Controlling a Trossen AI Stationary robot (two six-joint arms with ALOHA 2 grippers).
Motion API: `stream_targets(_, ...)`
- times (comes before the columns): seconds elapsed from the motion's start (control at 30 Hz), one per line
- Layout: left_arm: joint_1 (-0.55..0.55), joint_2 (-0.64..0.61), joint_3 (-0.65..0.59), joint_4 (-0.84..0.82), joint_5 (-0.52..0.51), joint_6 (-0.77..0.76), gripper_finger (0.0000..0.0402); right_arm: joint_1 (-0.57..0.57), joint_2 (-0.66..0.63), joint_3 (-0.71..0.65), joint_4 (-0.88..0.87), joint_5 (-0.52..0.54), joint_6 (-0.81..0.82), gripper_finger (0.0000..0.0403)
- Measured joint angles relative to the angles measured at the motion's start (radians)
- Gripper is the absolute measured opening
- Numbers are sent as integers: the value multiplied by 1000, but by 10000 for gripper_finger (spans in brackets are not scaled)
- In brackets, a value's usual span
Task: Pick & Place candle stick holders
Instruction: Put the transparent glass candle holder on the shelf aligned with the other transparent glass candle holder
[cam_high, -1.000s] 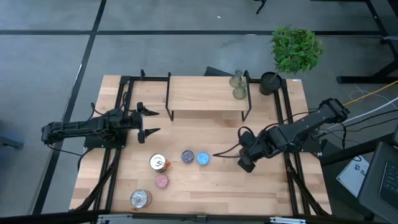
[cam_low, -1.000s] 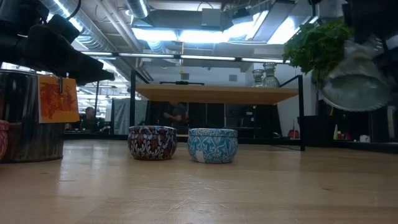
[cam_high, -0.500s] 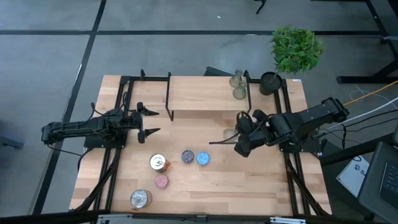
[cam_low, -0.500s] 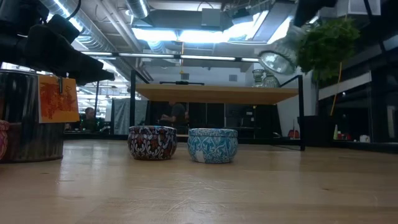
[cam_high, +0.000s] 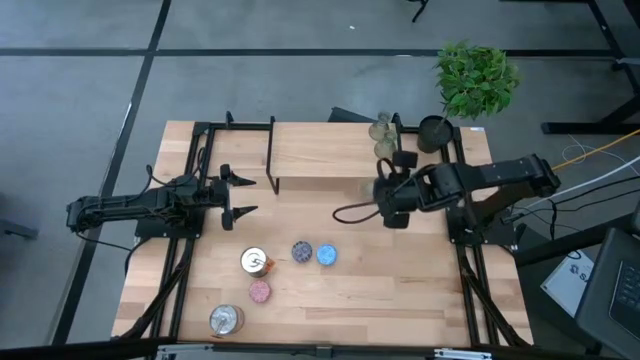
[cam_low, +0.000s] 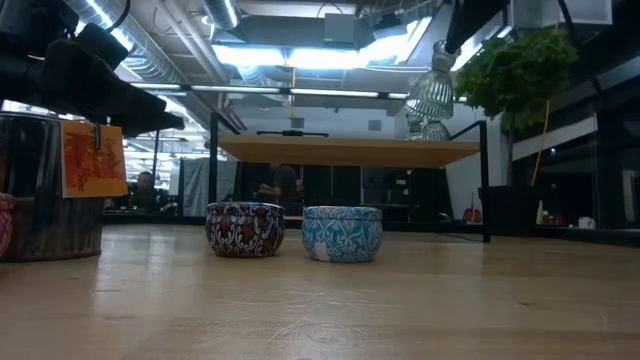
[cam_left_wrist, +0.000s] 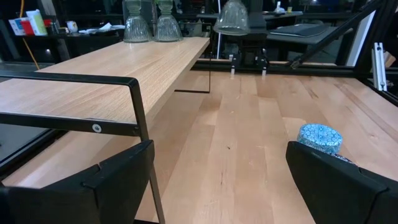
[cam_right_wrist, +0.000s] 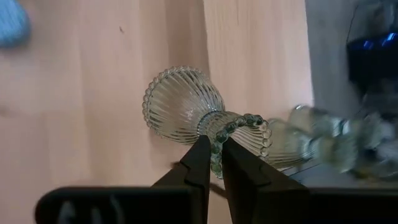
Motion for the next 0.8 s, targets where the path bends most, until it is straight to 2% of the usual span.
stream_targets(0.13,0,0,0,0,0,0,363,-40,0,0,-6,5,-153,36)
stream_targets(0.3,0,0,0,0,0,0,363,-91,0,0,-39,70,-263,36)
stream_targets(0.43,0,0,0,0,0,0,363,-143,0,0,-76,72,-268,36)
stream_targets(0.6,0,0,0,0,0,0,363,-205,0,0,-86,4,-263,36)
stream_targets(0.8,0,0,0,0,0,0,363,-241,0,0,-83,-22,-260,36)
